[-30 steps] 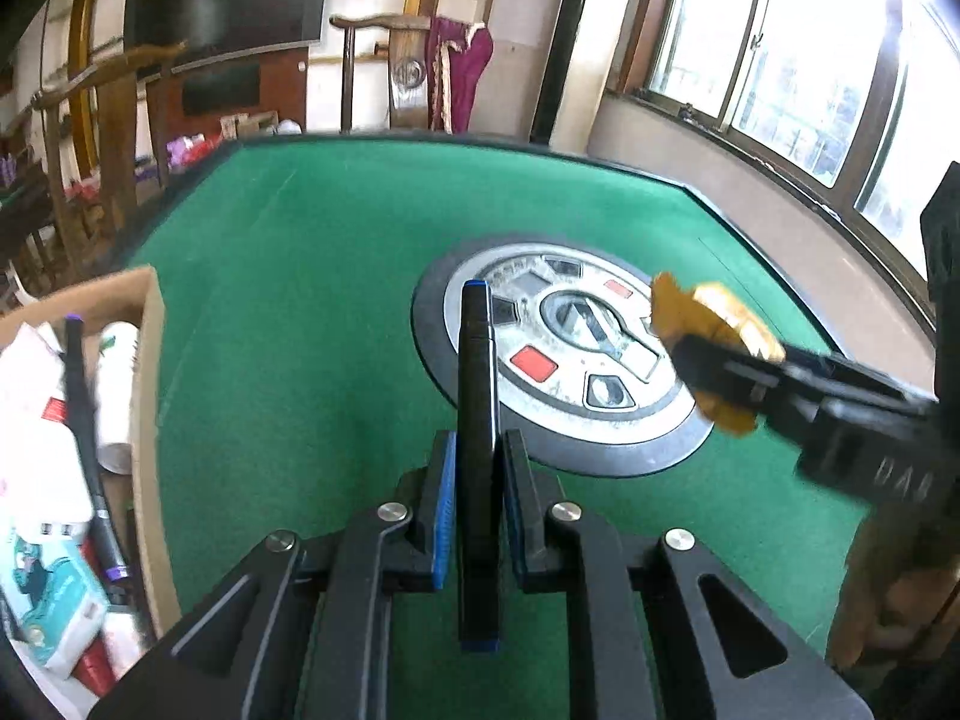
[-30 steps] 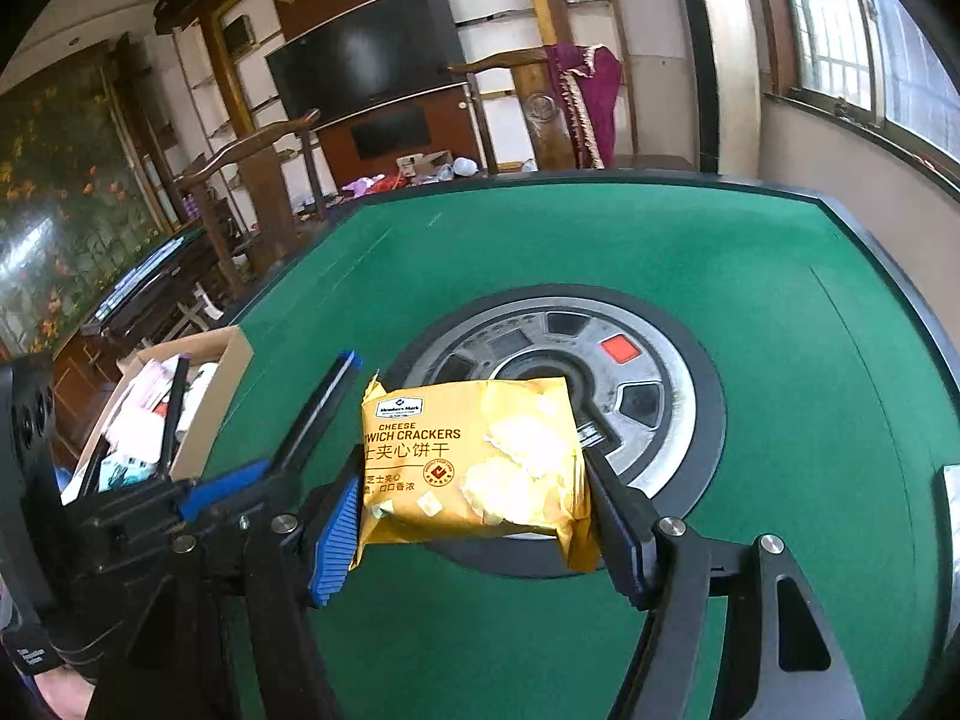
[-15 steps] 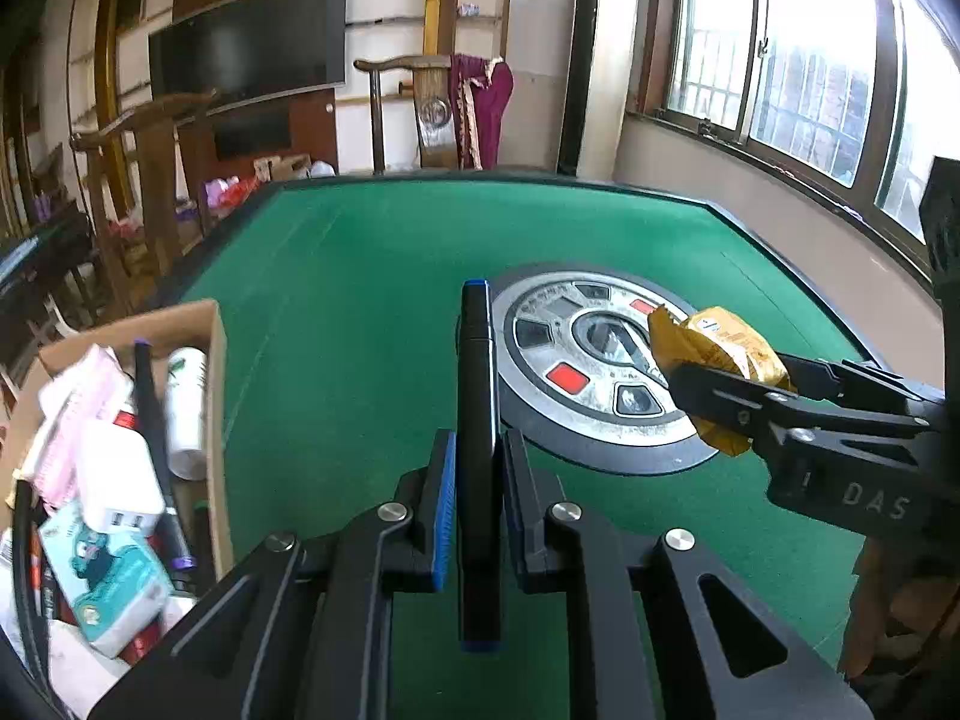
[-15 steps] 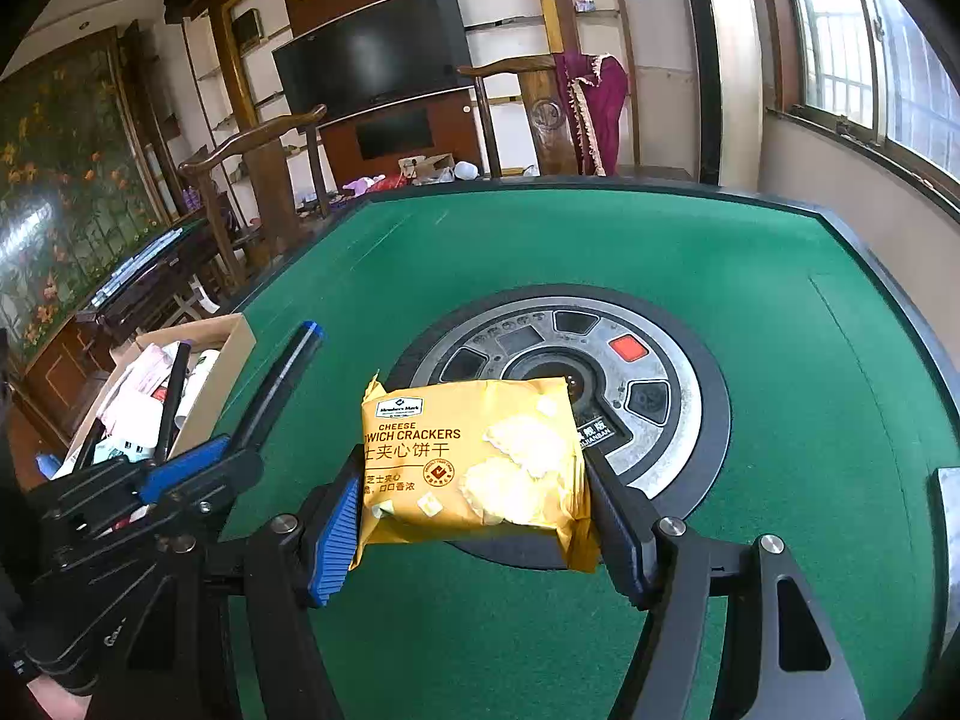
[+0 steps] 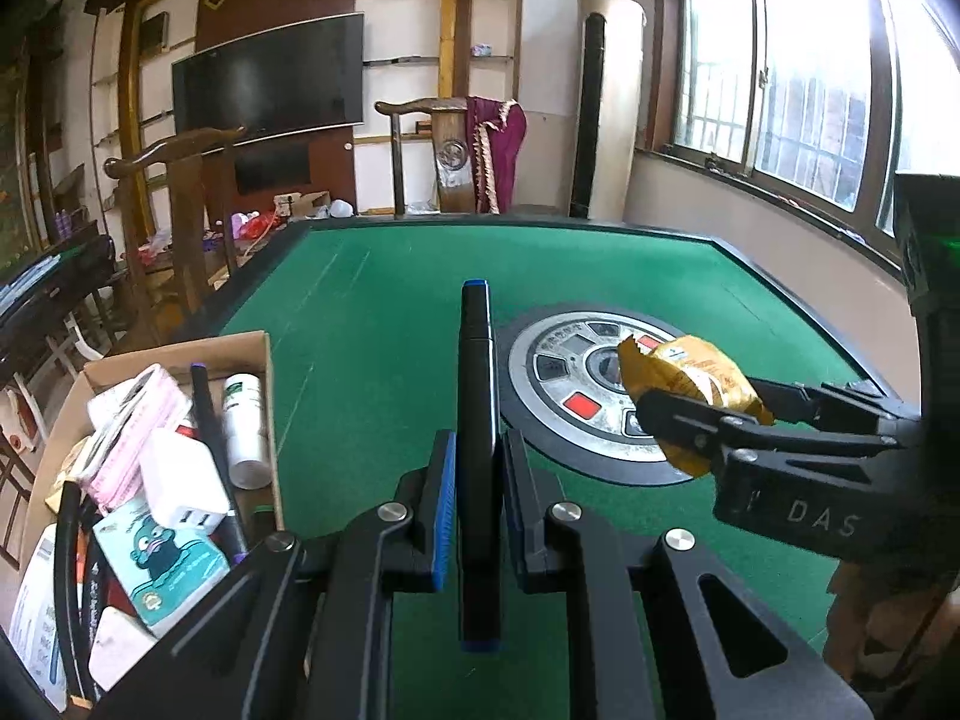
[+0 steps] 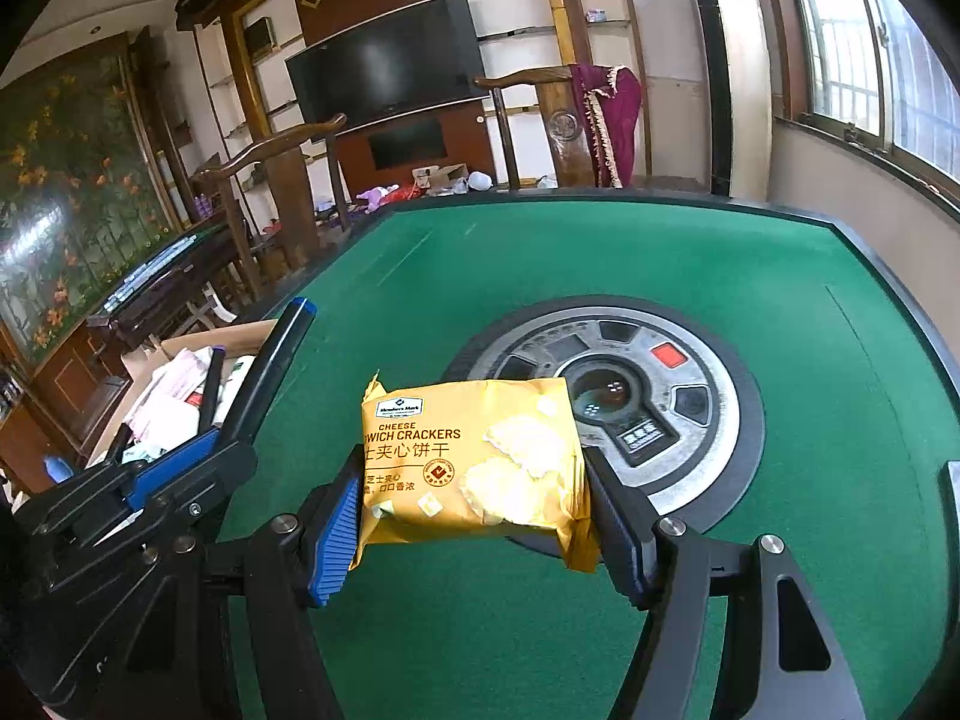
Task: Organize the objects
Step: 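Carry the black marker and yellow crackers pack toward the cardboard tray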
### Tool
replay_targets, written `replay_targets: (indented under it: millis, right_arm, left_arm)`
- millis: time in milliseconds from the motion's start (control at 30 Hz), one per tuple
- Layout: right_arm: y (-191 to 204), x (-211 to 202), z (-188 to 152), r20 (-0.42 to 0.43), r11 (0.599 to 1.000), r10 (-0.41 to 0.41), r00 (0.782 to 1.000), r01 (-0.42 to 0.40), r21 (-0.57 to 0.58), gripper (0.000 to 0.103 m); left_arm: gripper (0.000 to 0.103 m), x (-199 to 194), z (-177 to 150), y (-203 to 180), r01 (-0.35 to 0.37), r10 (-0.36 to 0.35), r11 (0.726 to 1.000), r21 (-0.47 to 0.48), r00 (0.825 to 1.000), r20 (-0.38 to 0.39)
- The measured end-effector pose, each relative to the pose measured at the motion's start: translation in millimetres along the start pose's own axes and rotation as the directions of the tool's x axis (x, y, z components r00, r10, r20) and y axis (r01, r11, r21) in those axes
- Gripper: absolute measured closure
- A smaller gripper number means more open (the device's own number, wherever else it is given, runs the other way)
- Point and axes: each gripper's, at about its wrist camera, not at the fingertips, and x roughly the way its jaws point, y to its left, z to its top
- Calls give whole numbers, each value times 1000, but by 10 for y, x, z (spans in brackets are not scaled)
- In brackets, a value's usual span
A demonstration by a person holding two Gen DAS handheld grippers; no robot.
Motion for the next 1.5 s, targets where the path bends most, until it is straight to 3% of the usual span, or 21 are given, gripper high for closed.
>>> replay_targets:
  millis: [867, 1500]
  right_arm:
    - [767, 74, 16, 6, 995, 87, 996, -86, -45, 30]
    - [1448, 323, 67, -34, 979, 140, 990, -143, -145, 30]
  left_arm:
    - [89, -475, -188, 570, -130, 134, 990, -55, 988, 75]
    - [89, -696, -361, 1185, -193, 201, 973, -129, 978, 51]
